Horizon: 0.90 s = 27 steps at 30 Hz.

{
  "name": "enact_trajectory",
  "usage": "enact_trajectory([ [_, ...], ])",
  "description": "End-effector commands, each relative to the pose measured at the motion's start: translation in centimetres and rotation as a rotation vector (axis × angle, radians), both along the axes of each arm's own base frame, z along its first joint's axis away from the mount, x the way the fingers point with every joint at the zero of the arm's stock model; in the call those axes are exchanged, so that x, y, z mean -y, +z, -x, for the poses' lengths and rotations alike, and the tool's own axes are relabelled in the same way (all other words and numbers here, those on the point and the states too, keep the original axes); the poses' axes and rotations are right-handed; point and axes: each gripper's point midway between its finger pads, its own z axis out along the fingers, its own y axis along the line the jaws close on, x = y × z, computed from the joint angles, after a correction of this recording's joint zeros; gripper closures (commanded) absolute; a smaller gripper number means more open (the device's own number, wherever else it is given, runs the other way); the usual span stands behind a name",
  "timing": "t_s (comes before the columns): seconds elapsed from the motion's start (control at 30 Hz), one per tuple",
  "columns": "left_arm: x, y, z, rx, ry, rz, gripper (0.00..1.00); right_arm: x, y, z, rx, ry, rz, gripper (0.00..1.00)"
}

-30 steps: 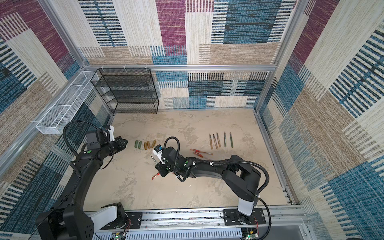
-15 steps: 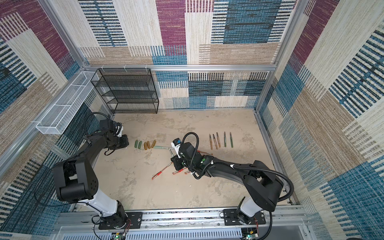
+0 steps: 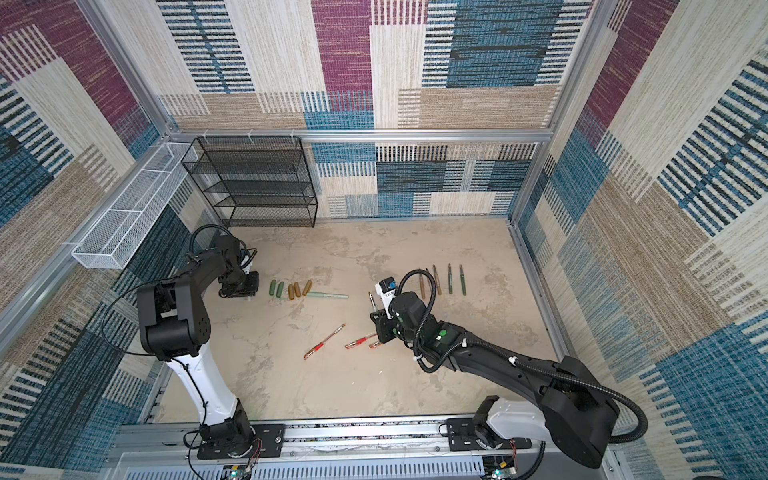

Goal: Open the pen caps
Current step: 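Set the light-green cap beside the caps while the right gripper carries the pen away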

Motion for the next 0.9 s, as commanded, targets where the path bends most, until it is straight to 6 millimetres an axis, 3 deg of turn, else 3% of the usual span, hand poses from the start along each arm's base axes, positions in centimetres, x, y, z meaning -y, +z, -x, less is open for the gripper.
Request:
enact_trajectory([
  [0.0, -0.3, -0.3, 0.0, -0.044, -0.046, -0.019, 0.86, 1.5, 0.8, -0.2, 0.036, -0.064, -0.002, 1.0],
  [0.27, -0.4, -1.6, -0.6, -0.086, -0.069, -0.016, 0.82, 3.9, 1.8, 0.4, 0.072, -0.129, -0.05, 1.0],
  [0.53, -0.9, -0.9, -0.5, -0.064, -0.059, -0.051, 0.65, 5.2, 2.6, 0.6, 0.106, -0.177, -0.08, 1.0],
  [0.7, -0.7, 1.6, -0.5, -0.003, -0.05, -0.053, 0.62, 5.1, 2.8, 0.5, 0.103, -0.172, -0.068, 1.0],
  [0.87, 0.5, 5.8, 0.2, 0.112, -0.054, -0.036, 0.59, 5.4, 2.6, -0.1, 0.104, -0.183, -0.029, 1.0],
])
